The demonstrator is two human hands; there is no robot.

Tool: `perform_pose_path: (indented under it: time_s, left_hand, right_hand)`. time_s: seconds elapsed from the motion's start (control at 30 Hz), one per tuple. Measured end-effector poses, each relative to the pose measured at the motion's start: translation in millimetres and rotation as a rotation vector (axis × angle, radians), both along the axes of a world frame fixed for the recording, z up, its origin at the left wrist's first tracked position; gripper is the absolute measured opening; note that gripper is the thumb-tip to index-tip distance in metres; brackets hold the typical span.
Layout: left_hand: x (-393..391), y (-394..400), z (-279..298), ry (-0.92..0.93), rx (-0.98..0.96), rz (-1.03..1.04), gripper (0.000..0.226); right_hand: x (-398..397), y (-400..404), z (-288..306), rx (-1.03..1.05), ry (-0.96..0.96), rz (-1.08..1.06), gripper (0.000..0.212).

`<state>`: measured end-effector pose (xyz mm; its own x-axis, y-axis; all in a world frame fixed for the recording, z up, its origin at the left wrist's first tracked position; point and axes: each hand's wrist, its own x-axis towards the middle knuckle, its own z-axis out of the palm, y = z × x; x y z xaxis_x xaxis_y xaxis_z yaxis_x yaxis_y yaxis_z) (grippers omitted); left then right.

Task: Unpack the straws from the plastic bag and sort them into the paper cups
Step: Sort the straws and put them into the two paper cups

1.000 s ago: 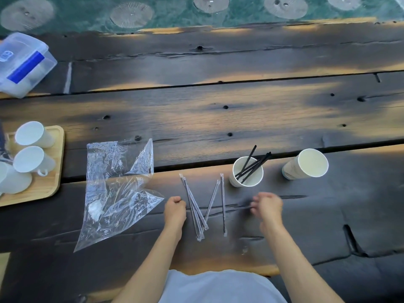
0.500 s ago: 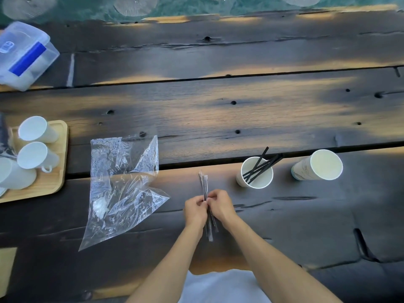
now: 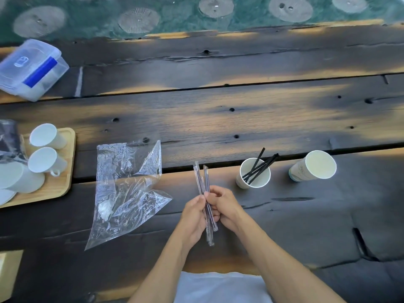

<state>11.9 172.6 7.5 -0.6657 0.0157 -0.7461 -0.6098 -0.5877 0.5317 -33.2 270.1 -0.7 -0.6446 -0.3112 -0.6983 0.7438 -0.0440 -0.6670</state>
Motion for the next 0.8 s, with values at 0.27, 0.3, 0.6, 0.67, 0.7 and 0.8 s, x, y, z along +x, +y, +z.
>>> perform_pose_path:
  time_s: [0.27,0.3,0.6,0.67,0.7,0.8]
  left_hand:
    - [8.1,14.6,26.6,0.184,0.226,-0.346,0.024]
    - [7.5,22.0,28.6,0.186,0.243,-0.377,0.026]
    - [6.9,93.4,-5.5,0.171,-0.673,-0.648,0.022]
    - [11.9,98.9,-23.6,0.188,-1.054,-0.787,0.040]
    - [15.6,99.3,-31.3,0.188,-1.198,-0.849,0.051]
    - [21.2,108.5,-48.2,0.135,-1.384,-1.069,0.086]
  right_hand:
    - [-0.2,80.2,52.8,-0.335,0.195,0.144,0.024]
    - [2.6,91.1,57.5,-0.327,0.225,0.138,0.020]
    - [10.6,204.8,99.8,0.121,0.482,-0.483,0.018]
    - [4.5,235.8,109.3,0.139,0.525,-0.676,0.020]
    - [0.0,248.3,111.9,0.134,0.542,-0.763,0.021]
    - [-17.0,280.9,112.5,0.115,0.581,-0.928,0.022]
